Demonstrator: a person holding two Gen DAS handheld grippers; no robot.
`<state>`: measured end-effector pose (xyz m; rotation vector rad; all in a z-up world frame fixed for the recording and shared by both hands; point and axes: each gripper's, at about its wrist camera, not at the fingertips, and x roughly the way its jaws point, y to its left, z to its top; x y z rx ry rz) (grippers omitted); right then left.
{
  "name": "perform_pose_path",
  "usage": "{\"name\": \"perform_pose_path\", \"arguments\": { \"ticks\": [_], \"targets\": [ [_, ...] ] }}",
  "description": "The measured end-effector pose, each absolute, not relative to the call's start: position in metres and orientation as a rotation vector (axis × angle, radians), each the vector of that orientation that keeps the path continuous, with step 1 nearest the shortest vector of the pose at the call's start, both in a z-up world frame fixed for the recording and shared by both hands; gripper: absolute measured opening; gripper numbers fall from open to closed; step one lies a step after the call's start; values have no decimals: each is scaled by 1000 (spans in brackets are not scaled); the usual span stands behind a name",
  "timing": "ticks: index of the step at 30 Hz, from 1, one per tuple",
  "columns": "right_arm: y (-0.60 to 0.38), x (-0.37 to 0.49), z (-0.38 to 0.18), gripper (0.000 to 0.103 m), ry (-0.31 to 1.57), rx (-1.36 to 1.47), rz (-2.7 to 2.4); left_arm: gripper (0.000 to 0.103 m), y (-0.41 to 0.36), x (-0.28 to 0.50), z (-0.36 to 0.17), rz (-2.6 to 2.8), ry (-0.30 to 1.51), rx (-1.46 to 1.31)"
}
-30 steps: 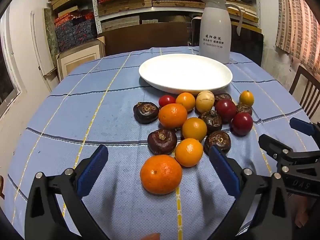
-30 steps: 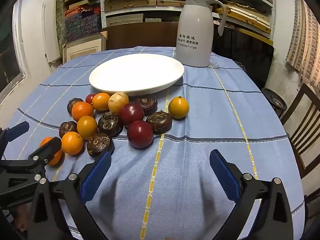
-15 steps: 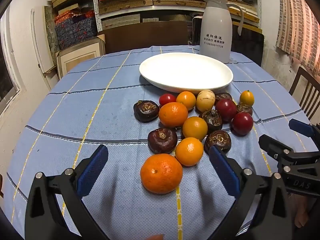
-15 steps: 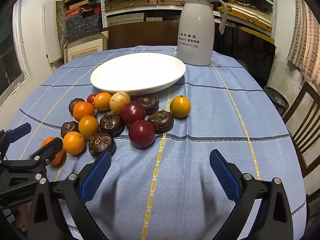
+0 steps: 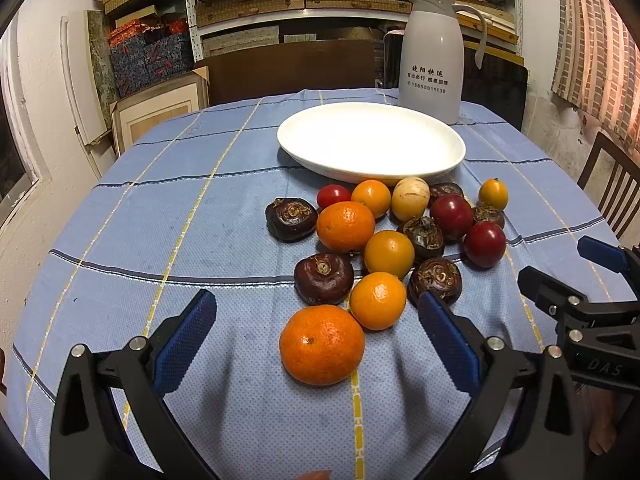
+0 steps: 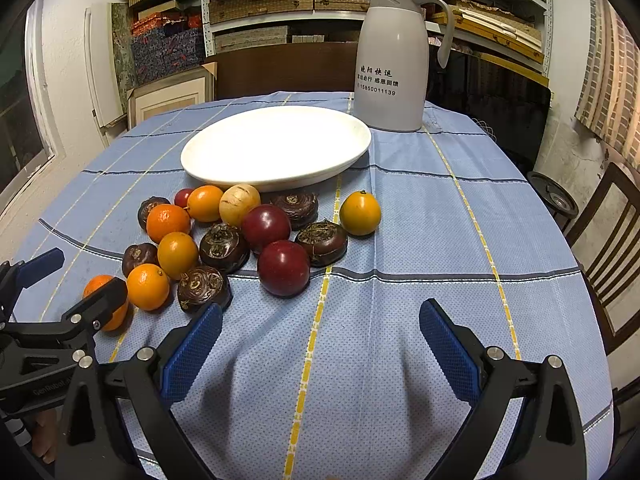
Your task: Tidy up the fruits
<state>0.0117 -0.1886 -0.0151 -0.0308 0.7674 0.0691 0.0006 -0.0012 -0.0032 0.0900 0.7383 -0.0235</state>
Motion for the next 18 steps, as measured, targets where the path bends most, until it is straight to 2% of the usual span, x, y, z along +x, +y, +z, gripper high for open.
{"name": "perform_pose_path", "arguments": {
  "ticks": [18],
  "targets": [
    [-188,12,-15,100,769,-32,69,99,-2,1,-5,-25,748,89]
  ]
}}
